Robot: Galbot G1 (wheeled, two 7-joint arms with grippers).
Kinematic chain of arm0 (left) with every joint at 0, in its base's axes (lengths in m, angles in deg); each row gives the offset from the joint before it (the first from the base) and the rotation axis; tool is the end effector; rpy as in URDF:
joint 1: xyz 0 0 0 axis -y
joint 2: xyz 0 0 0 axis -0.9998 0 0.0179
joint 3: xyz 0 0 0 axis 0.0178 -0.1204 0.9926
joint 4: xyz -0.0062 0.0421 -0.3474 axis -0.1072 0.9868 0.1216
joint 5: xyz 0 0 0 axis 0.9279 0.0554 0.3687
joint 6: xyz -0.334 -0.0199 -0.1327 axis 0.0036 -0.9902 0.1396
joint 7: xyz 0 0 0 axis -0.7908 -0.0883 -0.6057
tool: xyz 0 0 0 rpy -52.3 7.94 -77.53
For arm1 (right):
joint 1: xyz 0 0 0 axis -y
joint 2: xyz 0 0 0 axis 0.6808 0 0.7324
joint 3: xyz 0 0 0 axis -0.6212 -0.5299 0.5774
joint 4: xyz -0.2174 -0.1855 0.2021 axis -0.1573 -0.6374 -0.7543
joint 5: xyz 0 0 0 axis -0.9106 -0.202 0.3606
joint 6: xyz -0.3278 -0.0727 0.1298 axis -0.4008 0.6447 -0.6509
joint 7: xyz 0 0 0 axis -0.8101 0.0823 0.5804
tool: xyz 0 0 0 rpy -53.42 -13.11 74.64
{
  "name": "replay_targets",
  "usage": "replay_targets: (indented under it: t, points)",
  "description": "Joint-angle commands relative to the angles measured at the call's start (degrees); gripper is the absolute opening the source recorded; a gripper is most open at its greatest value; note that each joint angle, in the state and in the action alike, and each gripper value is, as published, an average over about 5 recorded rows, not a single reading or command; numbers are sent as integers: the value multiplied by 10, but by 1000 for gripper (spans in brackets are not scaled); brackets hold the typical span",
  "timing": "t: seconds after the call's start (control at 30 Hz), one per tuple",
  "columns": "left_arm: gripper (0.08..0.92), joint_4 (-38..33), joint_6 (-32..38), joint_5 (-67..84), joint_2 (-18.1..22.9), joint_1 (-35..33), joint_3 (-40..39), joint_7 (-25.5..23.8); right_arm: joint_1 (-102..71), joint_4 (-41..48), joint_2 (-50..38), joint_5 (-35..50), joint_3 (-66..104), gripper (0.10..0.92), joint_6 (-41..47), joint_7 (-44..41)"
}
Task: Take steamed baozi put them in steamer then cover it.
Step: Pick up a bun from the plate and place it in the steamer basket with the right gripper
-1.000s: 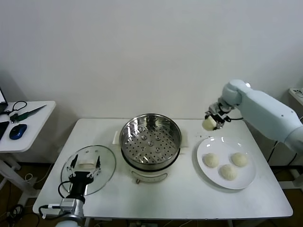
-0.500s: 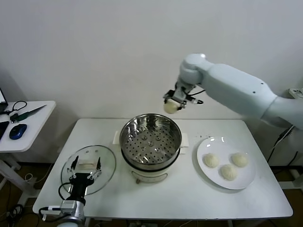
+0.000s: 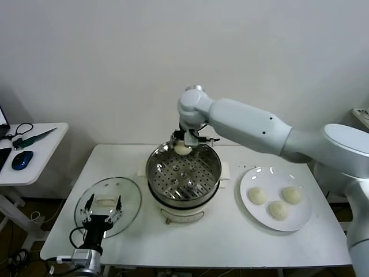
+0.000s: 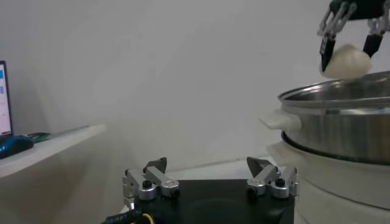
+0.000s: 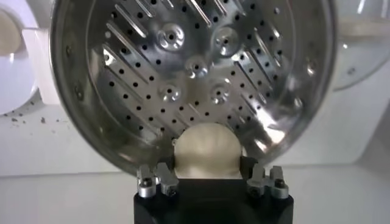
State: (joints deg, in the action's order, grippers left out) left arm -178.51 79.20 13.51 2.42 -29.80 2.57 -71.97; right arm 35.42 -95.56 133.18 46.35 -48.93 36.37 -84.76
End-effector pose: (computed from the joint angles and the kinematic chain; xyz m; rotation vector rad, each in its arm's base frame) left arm 0.1739 0.0692 -0.3585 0.0868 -3.0370 -0.2838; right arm 0.5527 0.1960 -0.0739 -1.7168 0.0735 -2.5382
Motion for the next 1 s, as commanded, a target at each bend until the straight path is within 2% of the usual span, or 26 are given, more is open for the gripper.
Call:
replay_targets:
  t: [0.03, 0.47, 0.73, 0.9, 1.0]
  points:
    - [823, -3, 0, 4, 1, -4, 0, -1, -34, 6, 22, -42, -6, 687, -20, 4]
    - [823, 3, 2, 0, 5, -4, -4, -1, -58, 23, 23, -63, 0, 703, -16, 4]
    - [823, 9, 4, 1, 4, -4, -2, 0, -54, 23, 21, -63, 7, 818, -11, 3]
    - [823, 9, 3, 0, 4, -3, -3, 0, -28, -14, -1, -37, 10, 823, -9, -5]
    - [823, 7, 2, -1, 4, -2, -5, 0, 4, -47, -32, 9, 4, 823, 1, -12]
